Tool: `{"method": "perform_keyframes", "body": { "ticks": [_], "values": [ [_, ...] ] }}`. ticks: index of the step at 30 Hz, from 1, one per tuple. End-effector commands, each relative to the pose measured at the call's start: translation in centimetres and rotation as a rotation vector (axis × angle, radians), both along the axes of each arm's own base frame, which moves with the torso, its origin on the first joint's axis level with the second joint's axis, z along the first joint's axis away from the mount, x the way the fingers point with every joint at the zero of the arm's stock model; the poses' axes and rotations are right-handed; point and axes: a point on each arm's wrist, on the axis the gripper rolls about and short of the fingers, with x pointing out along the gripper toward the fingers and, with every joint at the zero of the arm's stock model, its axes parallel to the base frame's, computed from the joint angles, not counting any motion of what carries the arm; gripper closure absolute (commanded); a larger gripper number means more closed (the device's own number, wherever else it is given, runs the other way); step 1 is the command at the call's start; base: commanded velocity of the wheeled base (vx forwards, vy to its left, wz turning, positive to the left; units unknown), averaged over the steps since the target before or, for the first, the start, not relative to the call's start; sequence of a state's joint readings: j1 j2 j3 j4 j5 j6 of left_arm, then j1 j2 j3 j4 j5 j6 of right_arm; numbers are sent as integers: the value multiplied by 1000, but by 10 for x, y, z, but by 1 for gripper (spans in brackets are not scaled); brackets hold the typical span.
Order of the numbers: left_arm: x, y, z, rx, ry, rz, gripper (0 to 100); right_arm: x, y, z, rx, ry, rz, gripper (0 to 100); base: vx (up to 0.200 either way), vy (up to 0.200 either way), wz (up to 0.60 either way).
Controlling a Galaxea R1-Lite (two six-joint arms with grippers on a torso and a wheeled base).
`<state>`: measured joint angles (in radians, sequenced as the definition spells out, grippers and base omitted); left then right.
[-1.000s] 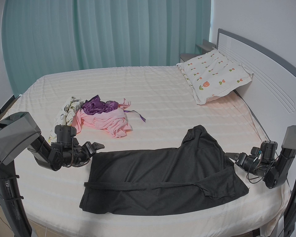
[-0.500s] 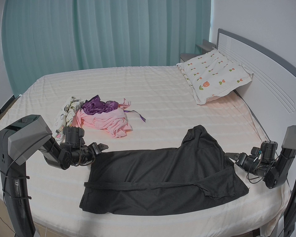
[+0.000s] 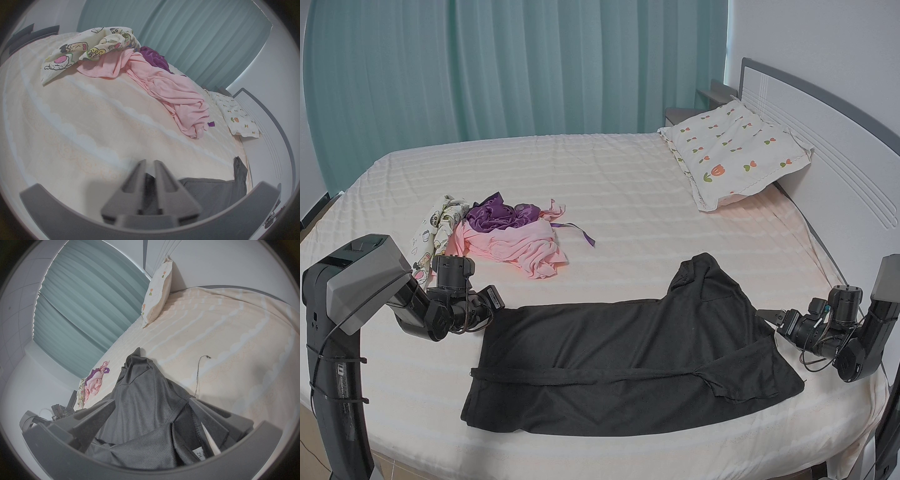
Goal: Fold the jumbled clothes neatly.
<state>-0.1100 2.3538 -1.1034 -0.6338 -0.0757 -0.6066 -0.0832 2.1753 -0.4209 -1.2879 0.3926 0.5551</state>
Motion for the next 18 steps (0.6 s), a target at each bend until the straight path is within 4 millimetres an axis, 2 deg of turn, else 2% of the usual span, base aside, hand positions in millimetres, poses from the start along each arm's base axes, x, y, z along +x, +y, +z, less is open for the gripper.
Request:
{"method": "perform_keyframes", "body": {
  "ticks": [1,11,15,18],
  "values": [
    [-1,1,7,-2,-13,4,100,0,0,-1,1,4,2,0,0,0,0],
    [0,2,15,43,-40,74,100,-1,0,-2,-5,8,4,0,0,0,0],
    [4,4,18,71,-68,125,100,3,0,3,-16,-21,1,0,0,0,0],
    [6,4,20,79,-78,137,100,9,8,4,-29,-40,22,0,0,0,0]
  ]
}}
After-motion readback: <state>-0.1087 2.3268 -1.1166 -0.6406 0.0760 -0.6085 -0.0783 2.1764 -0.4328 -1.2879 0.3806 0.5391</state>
